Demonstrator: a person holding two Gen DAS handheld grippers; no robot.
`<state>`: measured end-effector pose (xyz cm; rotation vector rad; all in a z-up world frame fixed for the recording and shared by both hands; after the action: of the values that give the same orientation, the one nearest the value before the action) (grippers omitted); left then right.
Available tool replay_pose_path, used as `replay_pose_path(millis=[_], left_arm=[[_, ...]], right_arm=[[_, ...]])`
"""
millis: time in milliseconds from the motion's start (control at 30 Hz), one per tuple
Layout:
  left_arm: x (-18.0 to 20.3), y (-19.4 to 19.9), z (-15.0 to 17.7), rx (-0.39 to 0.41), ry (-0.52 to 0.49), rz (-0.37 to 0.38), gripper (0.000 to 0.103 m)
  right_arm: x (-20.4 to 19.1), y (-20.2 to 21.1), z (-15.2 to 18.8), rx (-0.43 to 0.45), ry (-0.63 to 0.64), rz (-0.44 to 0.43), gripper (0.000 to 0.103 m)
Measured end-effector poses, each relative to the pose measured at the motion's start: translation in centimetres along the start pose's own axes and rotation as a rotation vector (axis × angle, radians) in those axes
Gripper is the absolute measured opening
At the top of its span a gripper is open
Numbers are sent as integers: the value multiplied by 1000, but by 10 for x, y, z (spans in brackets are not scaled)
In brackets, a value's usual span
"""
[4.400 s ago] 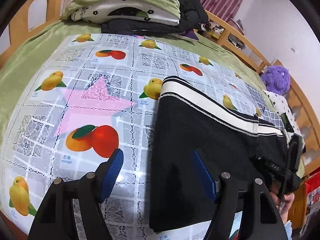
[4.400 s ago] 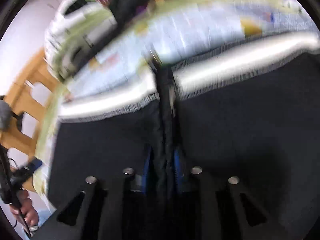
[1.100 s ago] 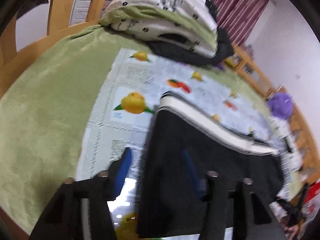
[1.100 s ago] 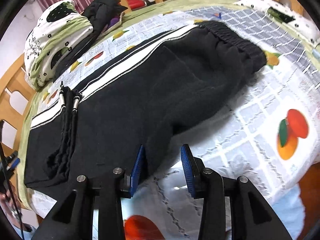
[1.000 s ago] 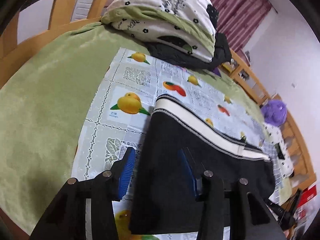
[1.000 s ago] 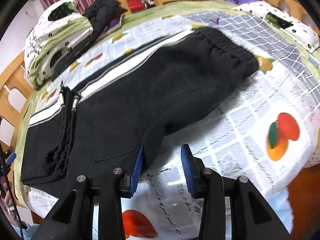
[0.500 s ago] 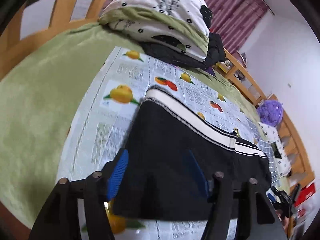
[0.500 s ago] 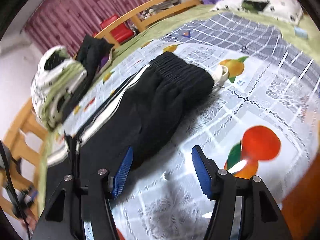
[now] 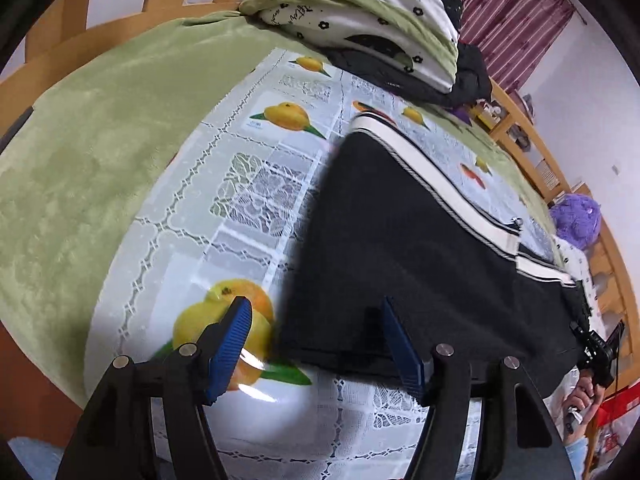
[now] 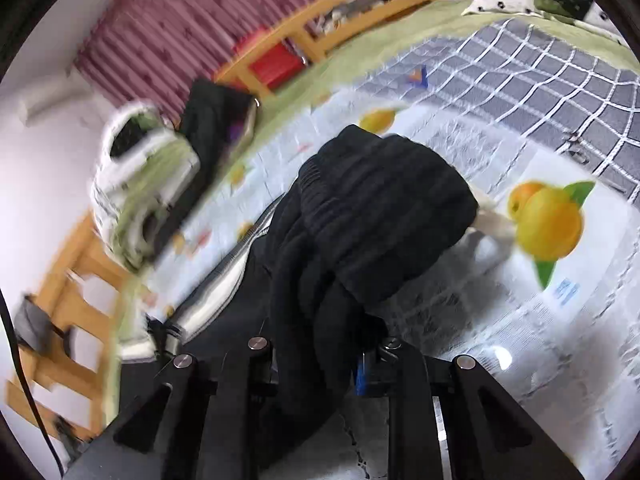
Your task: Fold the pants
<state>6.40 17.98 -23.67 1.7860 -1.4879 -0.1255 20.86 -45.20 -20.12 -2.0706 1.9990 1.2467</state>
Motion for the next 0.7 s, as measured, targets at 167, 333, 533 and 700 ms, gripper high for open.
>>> replay_pose_path(millis=[167, 333, 533, 700], left_arm=[[11, -3, 11, -24, -28, 14, 65], [11, 0, 19, -19, 59, 96, 68], [11, -2, 22, 7, 89, 106, 69], [4, 1, 21, -8, 170, 126, 69]], right_arm=[[16, 5, 27, -99, 178, 108, 43], [-3, 58, 27, -44, 244, 104, 49], [-60, 80, 54, -38, 304, 15, 49], [-142, 61, 107, -114, 330, -166, 49]])
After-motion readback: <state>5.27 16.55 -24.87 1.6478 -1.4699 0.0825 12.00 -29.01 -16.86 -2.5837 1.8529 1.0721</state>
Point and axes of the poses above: each gripper's, at about its wrist camera, not at the fingertips, and y roughly against the way its jaws point, x to its right, z to its underside, the point moved 7 cm from there along -y, roughly the way its jaws point, and after that the axes turned 14 degrees about x, right-handed, at the moved point
